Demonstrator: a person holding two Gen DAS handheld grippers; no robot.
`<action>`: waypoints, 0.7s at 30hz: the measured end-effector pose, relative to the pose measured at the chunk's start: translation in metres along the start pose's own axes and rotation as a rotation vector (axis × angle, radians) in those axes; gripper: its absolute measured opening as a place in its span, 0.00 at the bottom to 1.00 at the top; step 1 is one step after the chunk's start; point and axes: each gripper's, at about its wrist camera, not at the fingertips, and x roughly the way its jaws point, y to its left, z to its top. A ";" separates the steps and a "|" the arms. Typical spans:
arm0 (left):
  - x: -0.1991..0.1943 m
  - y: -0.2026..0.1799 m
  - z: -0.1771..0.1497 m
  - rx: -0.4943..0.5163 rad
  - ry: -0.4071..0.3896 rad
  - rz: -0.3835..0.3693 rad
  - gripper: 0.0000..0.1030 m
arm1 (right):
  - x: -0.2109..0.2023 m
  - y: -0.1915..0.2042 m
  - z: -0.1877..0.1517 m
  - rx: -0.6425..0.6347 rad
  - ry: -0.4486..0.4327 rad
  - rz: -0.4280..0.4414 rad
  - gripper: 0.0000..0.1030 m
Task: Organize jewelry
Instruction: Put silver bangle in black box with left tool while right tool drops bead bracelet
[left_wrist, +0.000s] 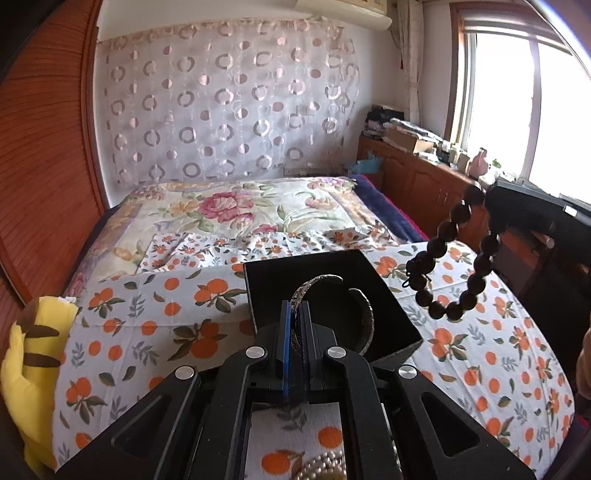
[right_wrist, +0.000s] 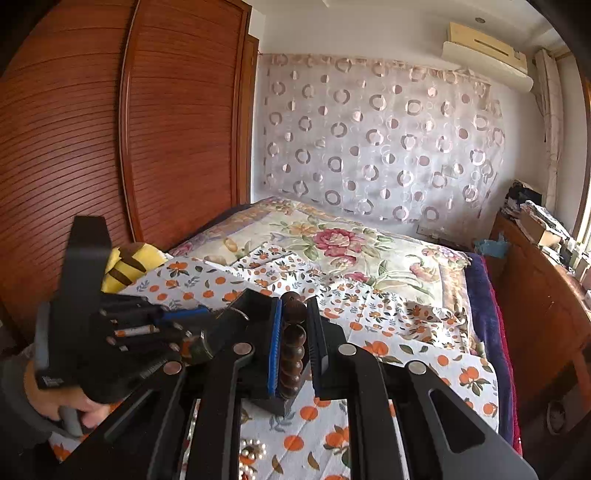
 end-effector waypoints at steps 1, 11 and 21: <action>0.003 0.000 0.000 0.001 0.004 0.002 0.04 | 0.002 0.001 0.001 0.007 0.006 0.011 0.15; -0.002 0.003 0.000 -0.008 -0.008 0.003 0.04 | 0.024 0.003 0.005 0.019 0.051 0.039 0.15; -0.038 0.007 -0.023 0.011 -0.037 0.018 0.04 | 0.044 0.012 -0.007 0.023 0.089 0.048 0.15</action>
